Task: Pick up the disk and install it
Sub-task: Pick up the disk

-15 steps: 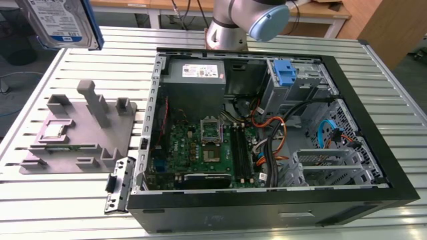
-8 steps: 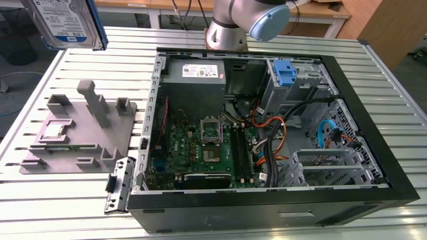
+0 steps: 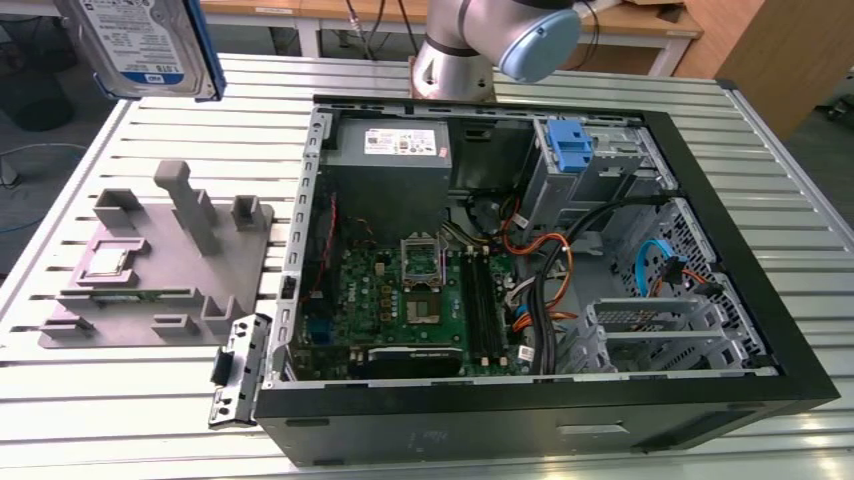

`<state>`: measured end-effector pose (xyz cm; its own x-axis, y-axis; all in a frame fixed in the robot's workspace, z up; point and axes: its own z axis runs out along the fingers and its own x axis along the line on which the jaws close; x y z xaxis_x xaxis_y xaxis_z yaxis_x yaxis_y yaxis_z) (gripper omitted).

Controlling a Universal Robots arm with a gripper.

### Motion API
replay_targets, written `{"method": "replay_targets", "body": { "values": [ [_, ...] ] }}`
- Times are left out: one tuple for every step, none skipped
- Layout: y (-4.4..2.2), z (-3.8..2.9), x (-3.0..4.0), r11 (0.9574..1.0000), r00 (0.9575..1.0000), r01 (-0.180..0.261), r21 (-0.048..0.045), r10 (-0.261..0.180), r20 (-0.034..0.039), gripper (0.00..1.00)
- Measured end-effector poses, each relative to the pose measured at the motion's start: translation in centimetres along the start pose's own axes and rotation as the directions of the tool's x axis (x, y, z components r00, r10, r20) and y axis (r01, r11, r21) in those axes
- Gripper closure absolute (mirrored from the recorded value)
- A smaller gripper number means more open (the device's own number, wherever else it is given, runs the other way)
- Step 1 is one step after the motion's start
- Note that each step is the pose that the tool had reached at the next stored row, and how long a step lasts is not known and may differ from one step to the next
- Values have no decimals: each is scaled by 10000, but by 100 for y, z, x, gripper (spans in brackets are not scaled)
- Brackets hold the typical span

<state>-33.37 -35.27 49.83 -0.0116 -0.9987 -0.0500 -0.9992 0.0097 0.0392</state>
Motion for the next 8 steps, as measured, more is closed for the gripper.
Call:
{"method": "replay_targets", "body": {
  "values": [
    [-11,0,0,10000,10000,0,0,0,1,65],
    [-23,-1,0,10000,10000,0,0,0,0,65],
    [-35,-1,0,10000,10000,0,0,0,0,65],
    [-47,-2,-1,10000,10000,0,0,0,0,65],
    [-58,-3,-1,10000,10000,0,-1,0,-1,65],
    [-70,-3,-1,10000,10000,0,0,0,0,65],
    [-82,-3,-1,10000,10000,0,0,0,0,65],
    [-94,-4,-1,10000,10000,0,-1,0,0,65]
  ]
}}
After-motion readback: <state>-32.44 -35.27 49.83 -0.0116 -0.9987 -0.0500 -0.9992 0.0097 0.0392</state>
